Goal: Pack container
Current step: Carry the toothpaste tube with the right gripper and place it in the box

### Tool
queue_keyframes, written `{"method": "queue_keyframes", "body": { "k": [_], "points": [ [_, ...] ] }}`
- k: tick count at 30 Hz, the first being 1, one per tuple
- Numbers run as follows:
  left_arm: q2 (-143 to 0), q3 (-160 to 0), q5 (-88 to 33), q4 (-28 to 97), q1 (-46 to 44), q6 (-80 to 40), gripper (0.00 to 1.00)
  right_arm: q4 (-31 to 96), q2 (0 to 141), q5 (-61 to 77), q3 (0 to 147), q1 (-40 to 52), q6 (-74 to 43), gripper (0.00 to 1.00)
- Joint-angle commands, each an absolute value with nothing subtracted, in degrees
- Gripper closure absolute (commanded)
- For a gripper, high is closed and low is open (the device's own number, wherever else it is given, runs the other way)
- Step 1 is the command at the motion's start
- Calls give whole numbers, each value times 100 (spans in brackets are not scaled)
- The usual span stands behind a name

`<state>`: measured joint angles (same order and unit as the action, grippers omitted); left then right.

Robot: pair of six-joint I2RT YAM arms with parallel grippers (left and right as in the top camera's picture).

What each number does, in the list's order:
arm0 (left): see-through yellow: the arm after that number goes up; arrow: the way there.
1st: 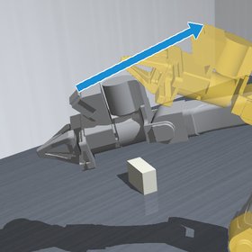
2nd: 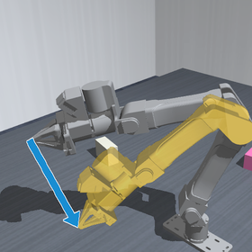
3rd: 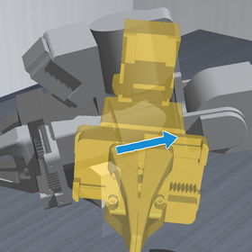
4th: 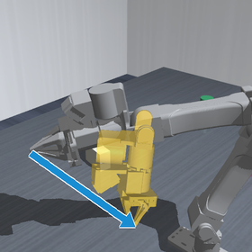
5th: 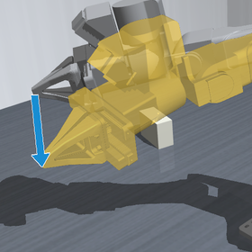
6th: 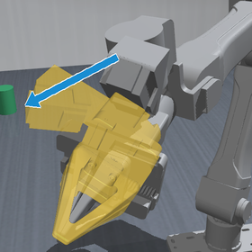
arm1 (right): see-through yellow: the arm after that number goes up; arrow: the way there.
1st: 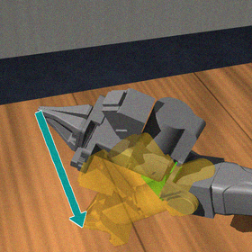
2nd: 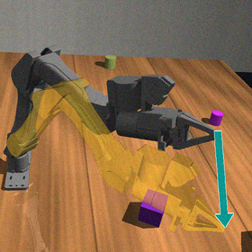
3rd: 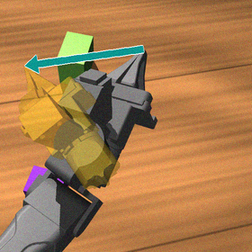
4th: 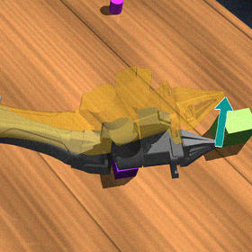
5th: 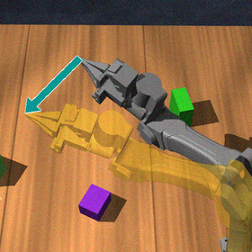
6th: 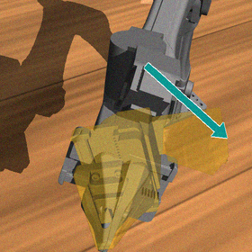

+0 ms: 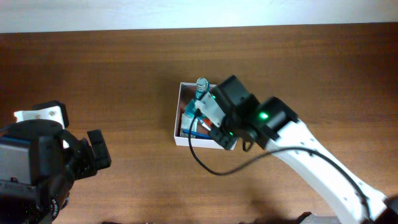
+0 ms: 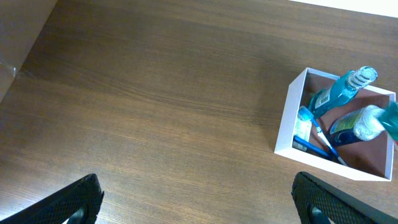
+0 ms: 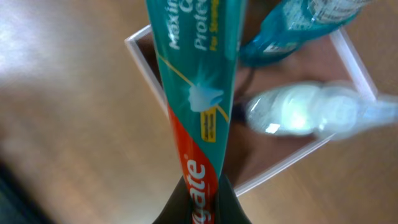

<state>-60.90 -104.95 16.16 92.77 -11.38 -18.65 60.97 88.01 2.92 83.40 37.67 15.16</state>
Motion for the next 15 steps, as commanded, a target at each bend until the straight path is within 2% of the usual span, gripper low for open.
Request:
{"method": "queue_keyframes", "body": {
  "k": [1, 6, 7, 9, 11, 15],
  "points": [
    [-6077, -10551, 1693, 9268, -1103, -1820, 1, 5749, 9255, -113, 8346, 3741, 2314, 96],
    [-6077, -10551, 1693, 9268, -1103, -1820, 1, 5476, 9841, -121, 8346, 3743, 2906, 95],
    [-6077, -10551, 1693, 9268, -1103, -1820, 0, 5465, 9942, -126, 8346, 3743, 3037, 75],
    [-6077, -10551, 1693, 9268, -1103, -1820, 1, 5424, 9992, -215, 8348, 3743, 3085, 46],
    [-6077, -10554, 1693, 9268, -1103, -1820, 1, 5398, 9946, -226, 8374, 3752, 3044, 36],
    [-6077, -10551, 1693, 9268, -1103, -1820, 1, 5470, 9588, -222, 8565, 3750, 2401, 35]
  ]
}}
